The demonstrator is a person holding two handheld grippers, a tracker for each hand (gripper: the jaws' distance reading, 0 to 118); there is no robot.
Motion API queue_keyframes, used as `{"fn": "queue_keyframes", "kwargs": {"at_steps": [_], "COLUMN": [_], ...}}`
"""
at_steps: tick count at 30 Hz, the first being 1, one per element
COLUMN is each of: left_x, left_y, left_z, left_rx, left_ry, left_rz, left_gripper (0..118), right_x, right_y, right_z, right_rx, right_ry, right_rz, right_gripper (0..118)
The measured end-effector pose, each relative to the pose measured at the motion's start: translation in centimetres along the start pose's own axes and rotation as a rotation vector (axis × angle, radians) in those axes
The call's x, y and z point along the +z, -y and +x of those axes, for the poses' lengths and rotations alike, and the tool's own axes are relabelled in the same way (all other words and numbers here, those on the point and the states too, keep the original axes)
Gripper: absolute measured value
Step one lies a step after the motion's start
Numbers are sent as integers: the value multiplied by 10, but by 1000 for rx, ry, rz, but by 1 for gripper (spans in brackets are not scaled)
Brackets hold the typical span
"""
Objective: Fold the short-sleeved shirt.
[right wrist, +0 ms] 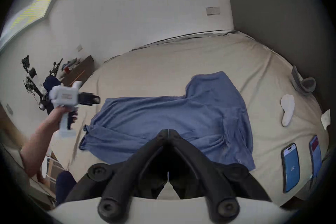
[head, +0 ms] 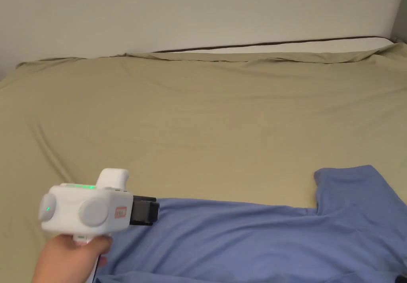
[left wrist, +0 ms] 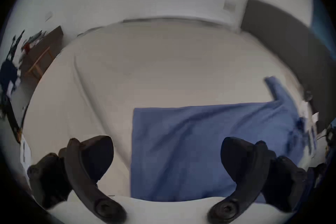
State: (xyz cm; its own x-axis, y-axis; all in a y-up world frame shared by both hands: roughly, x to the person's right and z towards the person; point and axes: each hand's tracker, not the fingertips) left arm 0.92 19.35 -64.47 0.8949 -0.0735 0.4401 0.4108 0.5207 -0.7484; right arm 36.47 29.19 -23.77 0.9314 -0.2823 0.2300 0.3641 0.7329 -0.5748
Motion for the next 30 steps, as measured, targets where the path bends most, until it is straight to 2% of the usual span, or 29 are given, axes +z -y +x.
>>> {"fn": "queue_keyframes", "kwargs": {"at_steps": [3,6,7,9,10,11,12,13,15,17,19,20,21,22,23,24,25,26,28,30], "left_x": [-55,-82,-79,-63,-54,-45,-32,-23,-8,18,42,50,62,71,79,82,88,93,98,102], "left_y": [-13,2,6,0,4,5,-5,-4,0,3,9,3,6,9,11,8,10,12,13,16], "left_z": [-7,-2,-3,-4,-5,-3,3,4,0,11,12,10,9,9,9,7,7,7,9,8], "left_rx": [35,19,25,110,131,126,75,26,130,173,166,169,150,146,143,142,145,148,148,124], "left_ry": [-22,-58,-43,-26,28,64,-20,-18,134,234,246,262,261,277,292,301,313,324,352,325], "left_rz": [-54,-167,-149,-140,-109,-52,-11,-3,1,27,60,74,90,97,105,117,115,113,105,106], "left_gripper": [118,118,118,115,97,68,10,0,0,0,0,0,0,0,0,0,0,0,0,0], "right_x": [-7,-12,-18,-19,-22,-27,-30,-33,-45,-62,-91,-107,-127,-148,-169,-187,-202,-217,-243,-263], "right_y": [4,7,22,24,24,22,20,16,-1,-23,-53,-66,-80,-94,-102,-109,-118,-121,-125,-119], "right_z": [7,10,38,49,47,43,50,59,66,87,116,132,149,156,163,172,177,181,187,191], "right_rx": [-24,-27,-45,-31,-15,-7,-6,-8,-1,22,20,-7,-23,9,47,91,155,171,147,107], "right_ry": [13,31,15,25,46,57,59,60,68,79,88,86,103,154,194,231,279,307,369,356], "right_rz": [-34,-68,-69,-86,-101,-114,-120,-126,-135,-149,-172,-206,-267,-322,-372,-429,-400,-444,-540,-659], "right_gripper": [2,2,2,2,2,2,2,2,2,2,2,11,58,108,118,116,117,117,114,92]}}
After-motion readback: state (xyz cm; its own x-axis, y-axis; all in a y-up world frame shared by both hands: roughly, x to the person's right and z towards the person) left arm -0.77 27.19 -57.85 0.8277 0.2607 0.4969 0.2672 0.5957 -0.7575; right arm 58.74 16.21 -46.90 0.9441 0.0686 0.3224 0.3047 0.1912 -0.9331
